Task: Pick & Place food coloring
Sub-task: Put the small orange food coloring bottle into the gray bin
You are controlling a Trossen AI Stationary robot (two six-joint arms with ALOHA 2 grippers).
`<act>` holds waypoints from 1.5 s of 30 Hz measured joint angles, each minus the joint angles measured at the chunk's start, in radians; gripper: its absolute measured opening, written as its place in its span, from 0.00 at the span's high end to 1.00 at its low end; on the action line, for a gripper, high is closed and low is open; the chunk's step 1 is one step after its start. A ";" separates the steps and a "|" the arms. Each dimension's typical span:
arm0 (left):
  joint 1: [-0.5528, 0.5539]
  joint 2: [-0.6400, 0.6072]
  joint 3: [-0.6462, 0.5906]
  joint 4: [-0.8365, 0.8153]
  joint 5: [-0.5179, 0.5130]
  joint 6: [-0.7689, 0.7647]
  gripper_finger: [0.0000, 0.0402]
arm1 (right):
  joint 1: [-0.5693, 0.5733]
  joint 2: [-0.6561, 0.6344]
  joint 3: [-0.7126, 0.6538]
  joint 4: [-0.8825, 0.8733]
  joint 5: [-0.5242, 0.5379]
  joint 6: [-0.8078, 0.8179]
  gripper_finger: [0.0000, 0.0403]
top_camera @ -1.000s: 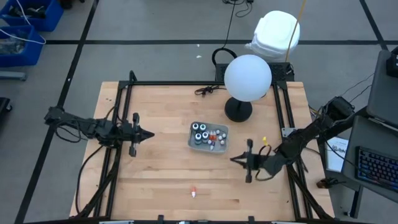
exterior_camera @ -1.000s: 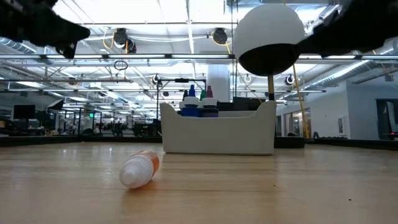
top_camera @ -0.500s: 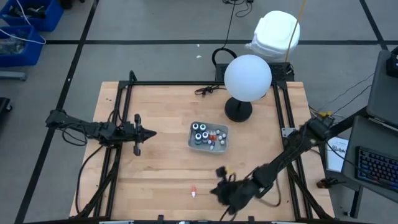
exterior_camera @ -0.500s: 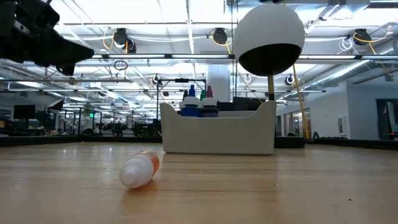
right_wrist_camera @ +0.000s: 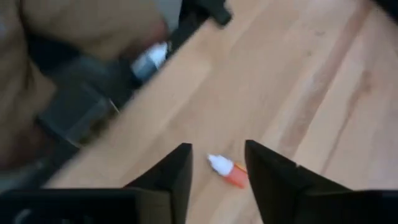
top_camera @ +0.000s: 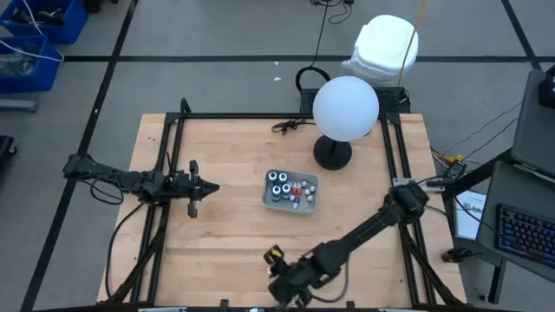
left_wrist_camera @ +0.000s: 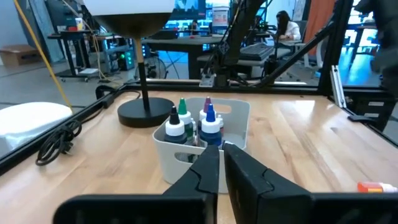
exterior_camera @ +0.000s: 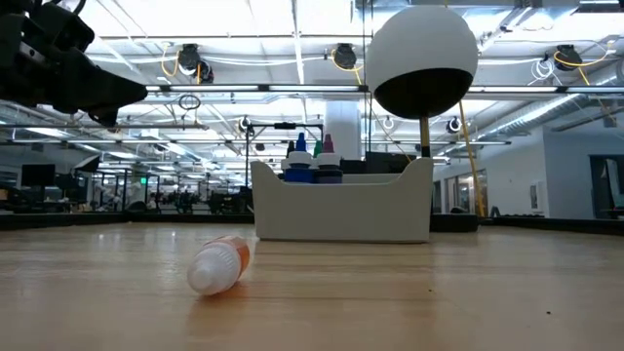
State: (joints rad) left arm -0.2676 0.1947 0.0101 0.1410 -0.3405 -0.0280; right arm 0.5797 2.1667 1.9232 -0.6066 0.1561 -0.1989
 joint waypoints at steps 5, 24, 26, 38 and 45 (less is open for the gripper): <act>-0.001 0.001 0.000 -0.008 0.003 -0.007 0.90 | -0.027 0.042 0.000 -0.006 -0.028 -0.183 0.55; -0.002 0.001 0.001 -0.032 0.003 0.008 0.91 | -0.101 0.127 -0.008 -0.017 -0.057 -0.613 0.53; -0.002 0.002 0.001 -0.047 0.003 0.010 0.91 | -0.101 0.137 -0.006 -0.011 -0.062 -0.647 0.54; -0.002 0.002 0.002 -0.064 0.002 0.015 0.91 | -0.113 0.138 -0.006 0.039 -0.139 -0.768 0.54; -0.002 0.002 0.002 -0.068 0.002 0.014 0.91 | -0.132 0.172 -0.008 0.059 -0.161 -0.826 0.54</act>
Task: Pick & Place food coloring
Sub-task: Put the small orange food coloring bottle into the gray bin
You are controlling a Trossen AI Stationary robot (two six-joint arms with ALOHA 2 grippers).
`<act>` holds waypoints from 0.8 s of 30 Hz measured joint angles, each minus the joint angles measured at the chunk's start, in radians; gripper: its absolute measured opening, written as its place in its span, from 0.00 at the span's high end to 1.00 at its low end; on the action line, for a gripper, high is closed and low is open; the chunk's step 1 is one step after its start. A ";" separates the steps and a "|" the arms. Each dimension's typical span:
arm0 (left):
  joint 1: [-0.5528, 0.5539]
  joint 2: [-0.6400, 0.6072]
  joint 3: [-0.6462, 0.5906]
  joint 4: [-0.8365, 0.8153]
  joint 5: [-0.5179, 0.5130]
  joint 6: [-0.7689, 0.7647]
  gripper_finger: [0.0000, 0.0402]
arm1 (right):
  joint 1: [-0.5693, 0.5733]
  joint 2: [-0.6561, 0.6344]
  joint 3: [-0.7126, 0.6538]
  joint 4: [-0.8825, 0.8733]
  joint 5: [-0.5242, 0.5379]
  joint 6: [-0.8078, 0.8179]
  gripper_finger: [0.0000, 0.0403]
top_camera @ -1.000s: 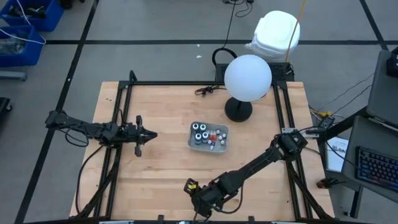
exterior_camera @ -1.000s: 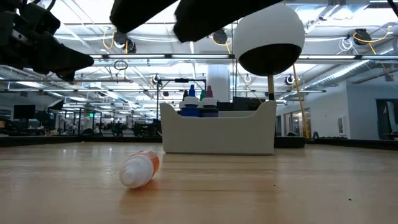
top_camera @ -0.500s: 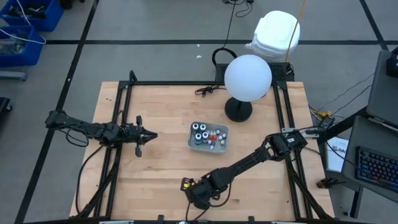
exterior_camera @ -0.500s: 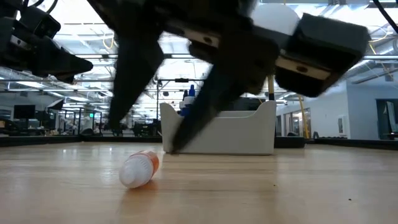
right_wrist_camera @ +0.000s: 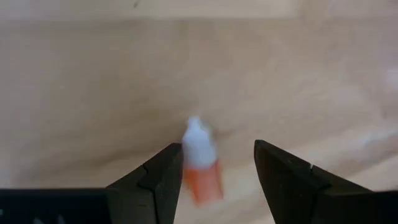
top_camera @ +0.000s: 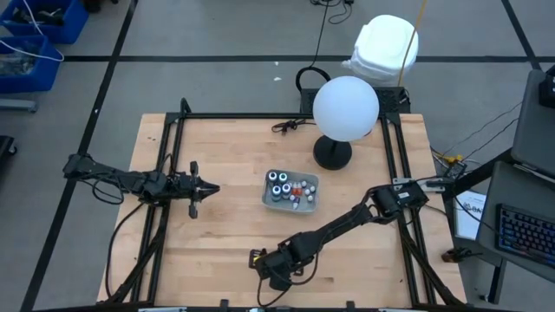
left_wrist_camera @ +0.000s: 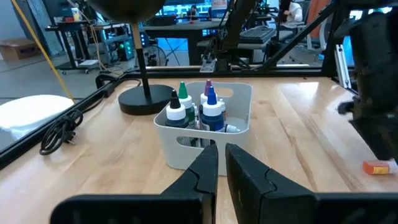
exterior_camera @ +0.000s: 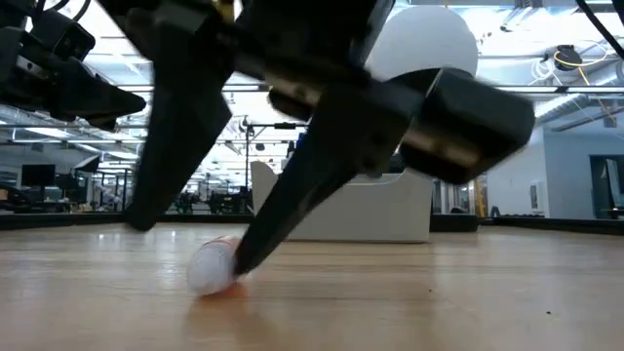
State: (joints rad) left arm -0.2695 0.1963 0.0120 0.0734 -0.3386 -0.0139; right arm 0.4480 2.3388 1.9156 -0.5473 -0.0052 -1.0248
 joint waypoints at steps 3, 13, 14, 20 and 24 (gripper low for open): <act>0.000 0.000 0.000 -0.001 -0.001 0.000 0.91 | -0.004 0.005 -0.001 -0.021 -0.001 -0.011 0.54; 0.000 0.000 0.000 -0.002 -0.001 0.004 0.91 | -0.015 0.015 0.000 0.006 -0.047 0.020 0.55; 0.000 0.000 0.000 -0.002 -0.001 0.003 0.91 | -0.019 0.015 0.000 0.009 -0.059 0.047 0.57; 0.000 0.000 0.000 -0.003 -0.001 -0.004 0.91 | -0.040 0.017 -0.009 0.022 -0.128 0.164 0.65; 0.000 0.000 0.000 -0.003 -0.001 -0.012 0.91 | -0.047 0.013 -0.038 0.044 -0.131 0.168 0.70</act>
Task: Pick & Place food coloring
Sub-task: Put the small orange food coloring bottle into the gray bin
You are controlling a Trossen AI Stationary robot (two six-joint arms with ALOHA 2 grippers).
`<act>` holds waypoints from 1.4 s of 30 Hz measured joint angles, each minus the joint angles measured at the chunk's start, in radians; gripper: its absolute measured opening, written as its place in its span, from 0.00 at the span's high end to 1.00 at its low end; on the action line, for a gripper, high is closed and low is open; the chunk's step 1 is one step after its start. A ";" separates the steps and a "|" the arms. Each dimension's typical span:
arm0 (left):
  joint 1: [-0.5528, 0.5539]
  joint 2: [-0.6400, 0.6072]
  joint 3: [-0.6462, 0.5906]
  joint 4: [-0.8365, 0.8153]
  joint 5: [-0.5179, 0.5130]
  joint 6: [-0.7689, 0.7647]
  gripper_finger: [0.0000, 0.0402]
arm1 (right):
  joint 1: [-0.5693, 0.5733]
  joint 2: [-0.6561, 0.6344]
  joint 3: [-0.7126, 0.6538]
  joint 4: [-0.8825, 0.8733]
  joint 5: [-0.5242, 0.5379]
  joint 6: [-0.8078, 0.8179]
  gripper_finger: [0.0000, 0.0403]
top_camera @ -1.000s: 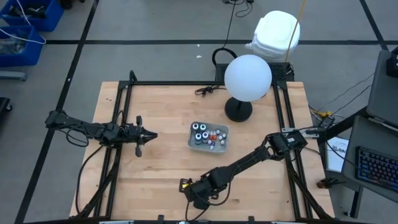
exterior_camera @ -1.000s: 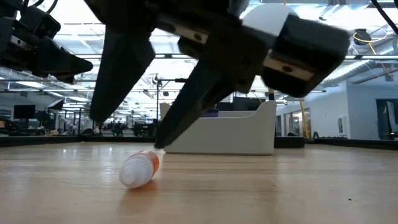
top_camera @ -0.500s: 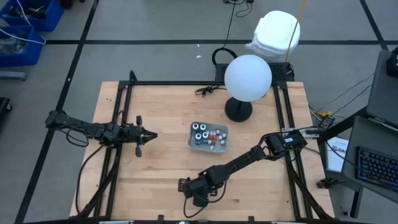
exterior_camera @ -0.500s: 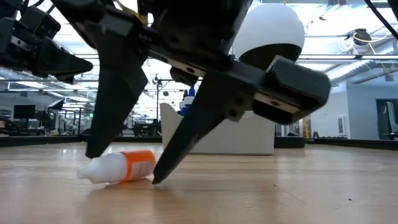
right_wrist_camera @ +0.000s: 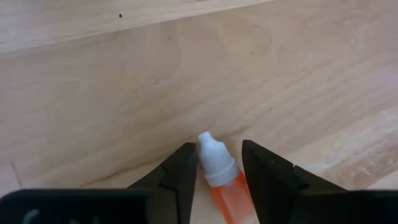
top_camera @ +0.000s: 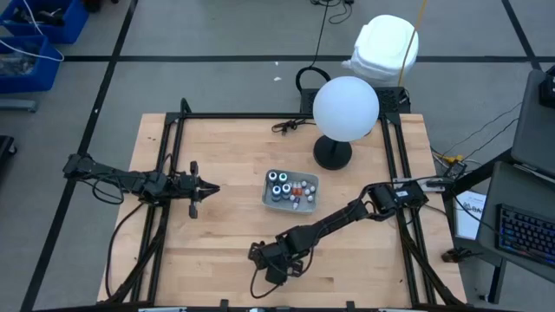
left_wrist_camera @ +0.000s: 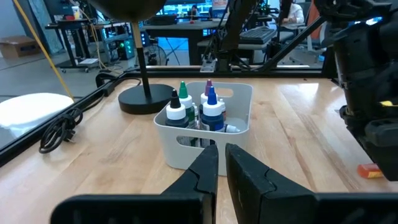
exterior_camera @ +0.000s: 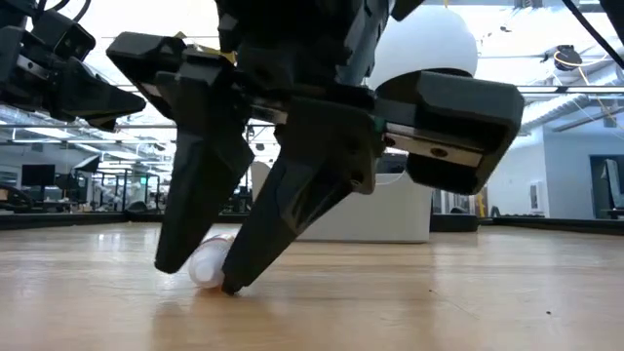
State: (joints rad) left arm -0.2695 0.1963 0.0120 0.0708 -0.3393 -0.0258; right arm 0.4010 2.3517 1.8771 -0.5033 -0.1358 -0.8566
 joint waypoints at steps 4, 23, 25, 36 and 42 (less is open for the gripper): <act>0.000 0.000 0.000 0.000 0.000 -0.002 0.91 | -0.008 -0.002 -0.039 0.037 -0.008 0.008 0.77; 0.000 0.000 0.000 0.000 0.001 -0.022 0.91 | -0.007 -0.057 -0.065 0.111 0.013 0.192 0.90; 0.000 0.002 0.000 -0.001 0.001 -0.030 0.91 | -0.007 -0.091 -0.064 0.134 0.012 0.215 0.91; 0.000 0.026 0.000 -0.001 0.036 -0.118 0.91 | -0.021 -0.284 -0.060 0.200 0.036 0.471 0.91; 0.000 0.026 0.000 -0.001 0.055 -0.137 0.91 | -0.052 -0.413 -0.115 0.305 0.032 0.656 0.91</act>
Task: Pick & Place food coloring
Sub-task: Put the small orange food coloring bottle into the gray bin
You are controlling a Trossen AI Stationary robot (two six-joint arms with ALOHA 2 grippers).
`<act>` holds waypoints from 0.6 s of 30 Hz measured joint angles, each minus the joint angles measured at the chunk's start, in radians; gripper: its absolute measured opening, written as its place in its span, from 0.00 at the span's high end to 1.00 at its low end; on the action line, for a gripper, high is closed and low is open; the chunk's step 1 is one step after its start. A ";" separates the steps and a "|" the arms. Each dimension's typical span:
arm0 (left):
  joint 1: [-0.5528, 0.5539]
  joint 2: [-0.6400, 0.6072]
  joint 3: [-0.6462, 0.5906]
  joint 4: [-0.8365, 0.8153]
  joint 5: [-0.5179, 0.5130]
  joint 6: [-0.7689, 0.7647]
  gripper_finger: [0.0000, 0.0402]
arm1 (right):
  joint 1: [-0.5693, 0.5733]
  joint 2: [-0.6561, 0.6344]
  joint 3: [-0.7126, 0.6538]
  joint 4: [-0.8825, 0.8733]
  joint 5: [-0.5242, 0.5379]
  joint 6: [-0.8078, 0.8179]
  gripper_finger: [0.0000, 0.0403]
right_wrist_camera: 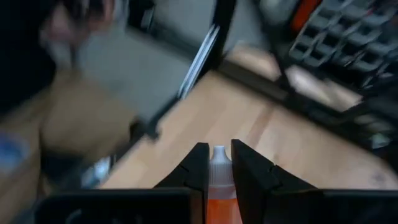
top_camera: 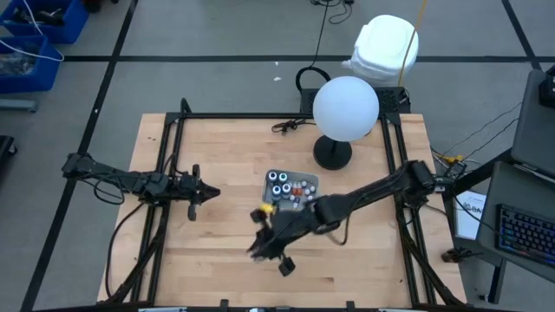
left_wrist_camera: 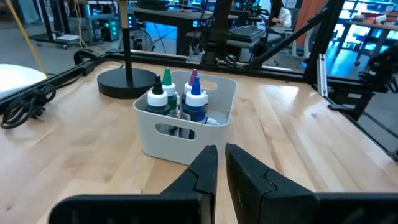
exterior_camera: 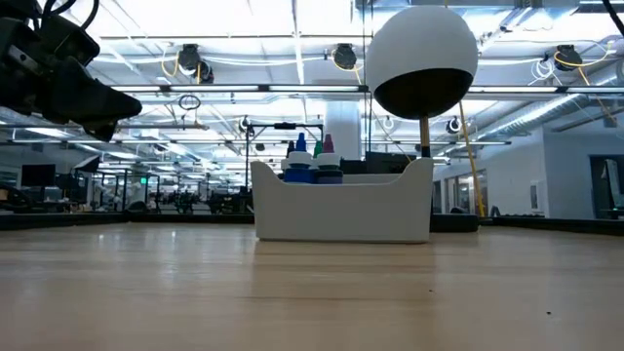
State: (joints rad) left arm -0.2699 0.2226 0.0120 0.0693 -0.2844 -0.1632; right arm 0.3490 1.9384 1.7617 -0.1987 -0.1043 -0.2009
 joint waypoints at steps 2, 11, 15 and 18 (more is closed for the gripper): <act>0.000 0.000 0.000 0.000 0.006 -0.004 0.91 | -0.016 -0.056 -0.062 0.101 0.000 0.070 0.91; 0.000 0.000 -0.001 0.000 0.033 -0.005 0.91 | -0.081 -0.340 -0.638 0.748 0.101 0.255 0.91; 0.000 0.000 -0.001 0.001 0.031 0.001 0.91 | -0.091 -0.430 -0.893 0.971 0.282 0.233 0.91; 0.000 0.000 -0.001 0.004 0.024 0.010 0.91 | -0.098 -0.450 -1.049 1.177 0.415 0.222 0.91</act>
State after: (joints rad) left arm -0.2699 0.2226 0.0110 0.0729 -0.2601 -0.1535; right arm 0.2507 1.4889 0.7124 0.9782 0.3105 0.0216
